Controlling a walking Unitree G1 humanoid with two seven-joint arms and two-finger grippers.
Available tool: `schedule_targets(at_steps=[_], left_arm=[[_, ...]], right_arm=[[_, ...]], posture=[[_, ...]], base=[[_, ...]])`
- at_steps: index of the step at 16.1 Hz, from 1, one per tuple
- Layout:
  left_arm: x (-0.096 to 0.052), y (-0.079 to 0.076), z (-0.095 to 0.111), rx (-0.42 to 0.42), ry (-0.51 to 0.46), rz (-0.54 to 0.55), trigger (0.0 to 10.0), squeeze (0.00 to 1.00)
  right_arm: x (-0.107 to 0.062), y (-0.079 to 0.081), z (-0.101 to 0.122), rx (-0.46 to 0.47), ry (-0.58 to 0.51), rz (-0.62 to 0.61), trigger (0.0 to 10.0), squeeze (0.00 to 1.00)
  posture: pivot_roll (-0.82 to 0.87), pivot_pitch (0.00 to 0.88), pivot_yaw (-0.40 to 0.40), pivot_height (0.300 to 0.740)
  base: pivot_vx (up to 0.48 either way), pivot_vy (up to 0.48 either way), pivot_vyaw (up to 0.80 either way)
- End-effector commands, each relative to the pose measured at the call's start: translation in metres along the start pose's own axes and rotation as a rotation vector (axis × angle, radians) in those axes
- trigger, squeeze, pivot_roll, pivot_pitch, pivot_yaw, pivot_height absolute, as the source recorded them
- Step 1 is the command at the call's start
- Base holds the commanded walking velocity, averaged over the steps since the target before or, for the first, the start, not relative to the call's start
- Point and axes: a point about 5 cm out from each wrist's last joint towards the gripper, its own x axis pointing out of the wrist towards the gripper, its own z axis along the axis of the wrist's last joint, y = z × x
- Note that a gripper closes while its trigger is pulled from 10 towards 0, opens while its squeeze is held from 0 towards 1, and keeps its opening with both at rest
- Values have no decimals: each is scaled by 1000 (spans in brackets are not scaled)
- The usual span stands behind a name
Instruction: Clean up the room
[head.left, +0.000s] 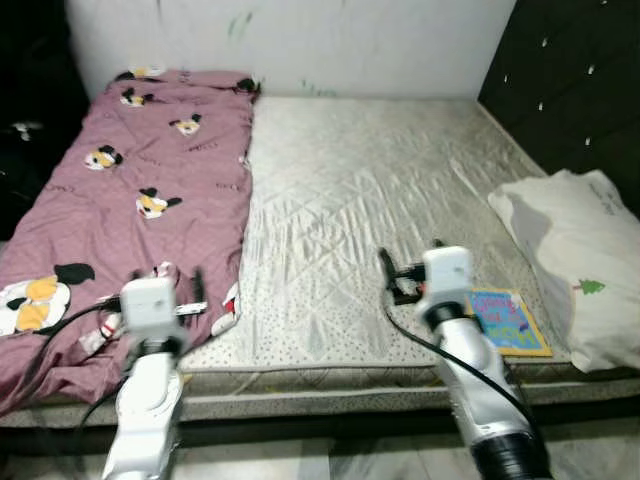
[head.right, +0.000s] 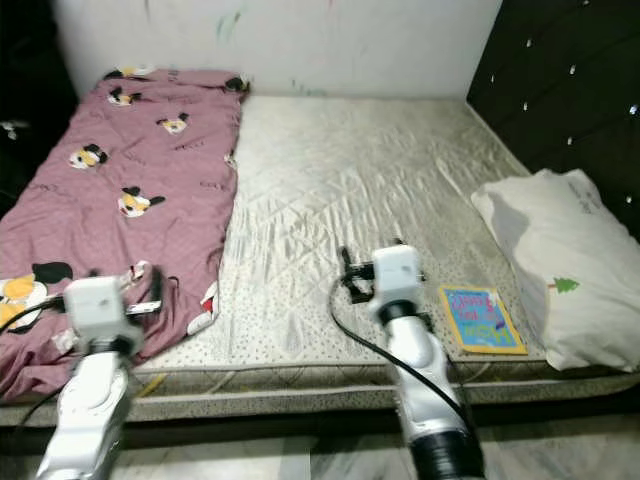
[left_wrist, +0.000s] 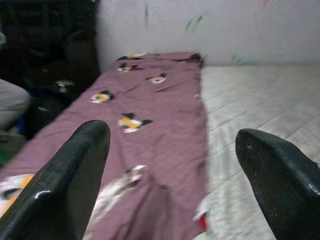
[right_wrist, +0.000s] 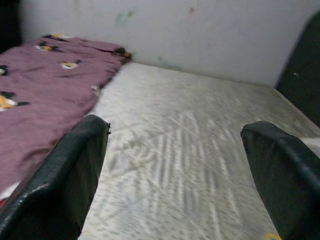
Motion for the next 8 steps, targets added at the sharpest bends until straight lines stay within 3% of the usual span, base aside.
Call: schedule_targets(at_steps=[1,4,6,8], left_arm=[[-7,4,2,51,-26,-6,10000,0],[-24,9,-4,101,-24,-51,10000,0],[-29,17,-7,87,-3,-26,10000,0],[-29,13,-7,84,-5,-43,10000,0]], right_arm=[[-8,-8,-5,-17,13,-22,10000,0],[-19,-20,-11,-28,29,-37,10000,0],[-26,-24,-14,-26,44,-44,10000,0],[-29,-20,-16,-25,48,-35,10000,0]], posture=[[-15,0,-31,740],[-19,5,-33,740],[-16,10,-37,740],[-14,7,-38,740]], base=[[0,0,0],[0,0,0],[0,0,0],[0,0,0]])
